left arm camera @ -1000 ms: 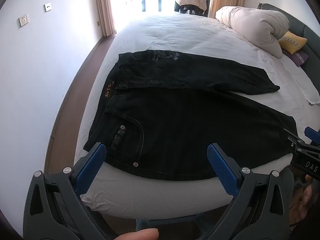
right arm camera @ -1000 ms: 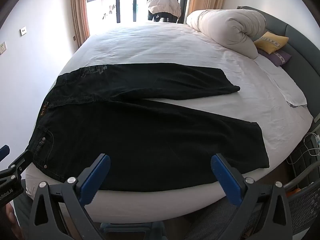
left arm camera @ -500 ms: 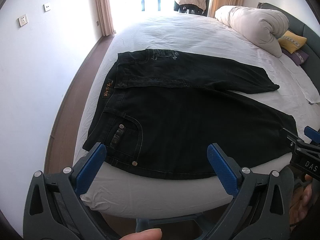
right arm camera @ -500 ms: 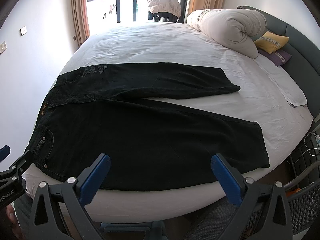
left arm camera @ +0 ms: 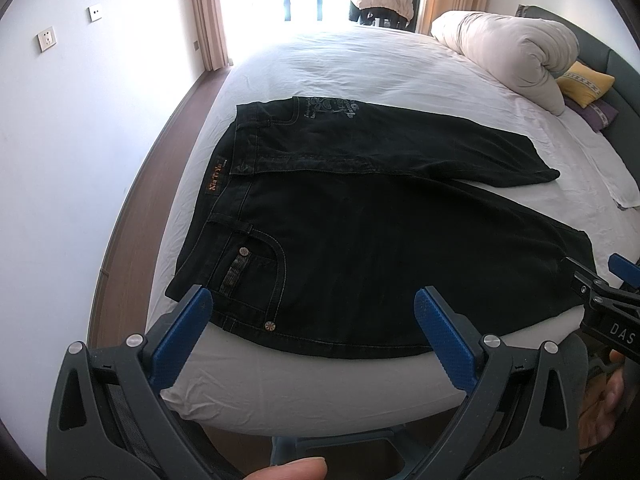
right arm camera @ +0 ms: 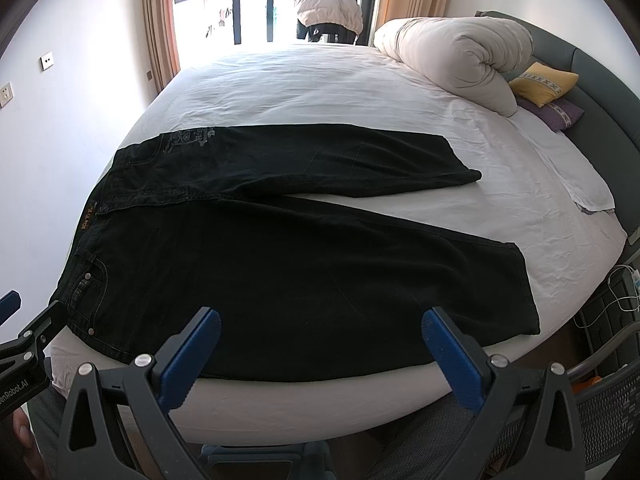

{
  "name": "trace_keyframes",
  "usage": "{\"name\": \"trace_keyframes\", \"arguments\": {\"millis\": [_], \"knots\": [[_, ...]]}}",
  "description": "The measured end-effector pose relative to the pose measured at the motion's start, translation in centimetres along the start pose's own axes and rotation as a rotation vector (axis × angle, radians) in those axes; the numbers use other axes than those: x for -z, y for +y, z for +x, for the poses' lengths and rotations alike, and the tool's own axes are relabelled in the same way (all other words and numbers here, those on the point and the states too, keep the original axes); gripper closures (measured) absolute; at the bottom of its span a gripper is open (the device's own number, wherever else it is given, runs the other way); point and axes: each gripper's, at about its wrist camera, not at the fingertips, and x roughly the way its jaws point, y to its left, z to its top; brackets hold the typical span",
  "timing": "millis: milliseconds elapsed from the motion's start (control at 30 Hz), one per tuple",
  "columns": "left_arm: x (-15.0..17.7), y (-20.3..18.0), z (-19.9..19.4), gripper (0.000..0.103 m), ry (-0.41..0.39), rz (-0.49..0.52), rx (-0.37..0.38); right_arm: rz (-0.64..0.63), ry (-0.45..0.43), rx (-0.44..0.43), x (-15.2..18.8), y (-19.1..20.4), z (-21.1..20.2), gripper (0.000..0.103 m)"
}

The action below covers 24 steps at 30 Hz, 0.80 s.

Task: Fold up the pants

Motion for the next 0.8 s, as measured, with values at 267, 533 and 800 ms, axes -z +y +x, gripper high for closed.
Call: {"name": "trace_keyframes", "arguments": {"millis": [267, 533, 800], "knots": [[0.21, -0.04, 0.11, 0.0, 0.001, 0.0, 0.0, 0.0, 0.001, 0.0, 0.02, -0.08, 0.01, 0.0], [0.18, -0.03, 0.11, 0.0, 0.002, 0.001, 0.0, 0.0, 0.001, 0.0, 0.04, -0.08, 0.0, 0.0], [0.18, -0.04, 0.11, 0.0, 0.003, 0.001, -0.001, 0.001, 0.001, -0.001, 0.06, -0.14, 0.0, 0.0]]}}
